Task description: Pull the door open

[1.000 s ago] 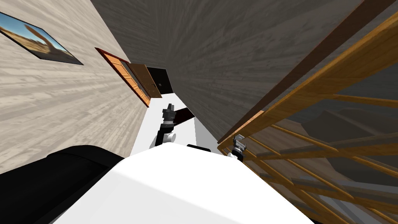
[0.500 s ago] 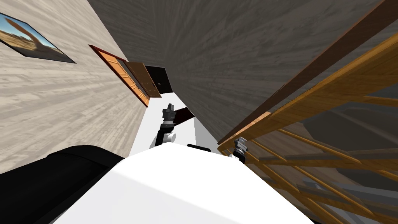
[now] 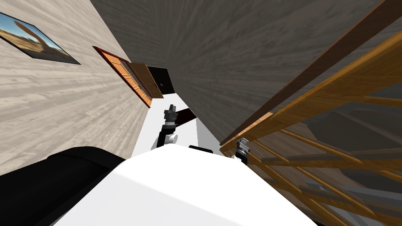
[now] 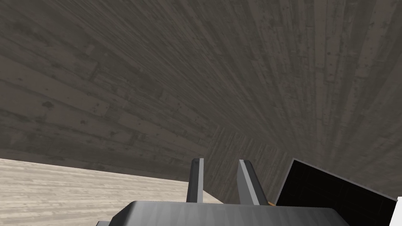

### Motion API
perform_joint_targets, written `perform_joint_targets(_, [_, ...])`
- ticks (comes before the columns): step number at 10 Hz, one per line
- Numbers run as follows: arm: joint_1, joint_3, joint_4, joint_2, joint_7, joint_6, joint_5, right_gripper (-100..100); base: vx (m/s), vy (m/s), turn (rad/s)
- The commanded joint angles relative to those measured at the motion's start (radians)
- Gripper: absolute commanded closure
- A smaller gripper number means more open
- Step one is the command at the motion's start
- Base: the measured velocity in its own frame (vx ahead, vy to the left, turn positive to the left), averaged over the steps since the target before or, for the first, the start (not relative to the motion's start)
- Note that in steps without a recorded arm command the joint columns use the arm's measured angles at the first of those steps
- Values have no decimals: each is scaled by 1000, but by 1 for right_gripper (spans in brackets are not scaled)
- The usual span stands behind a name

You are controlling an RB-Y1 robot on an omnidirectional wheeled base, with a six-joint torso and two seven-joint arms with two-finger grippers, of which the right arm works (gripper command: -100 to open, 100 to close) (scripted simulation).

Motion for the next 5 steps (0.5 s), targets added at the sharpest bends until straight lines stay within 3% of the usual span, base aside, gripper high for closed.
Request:
perform_joint_targets(1, [5, 12, -10, 1, -8, 6, 8, 100, -194, 10, 62])
perform_joint_targets(3, [5, 21, -13, 0, -15, 8, 14, 100, -166, 16, 36])
perform_joint_targets(5, [5, 56, -23, -4, -40, 14, 38, 100, -217, 14, 66])
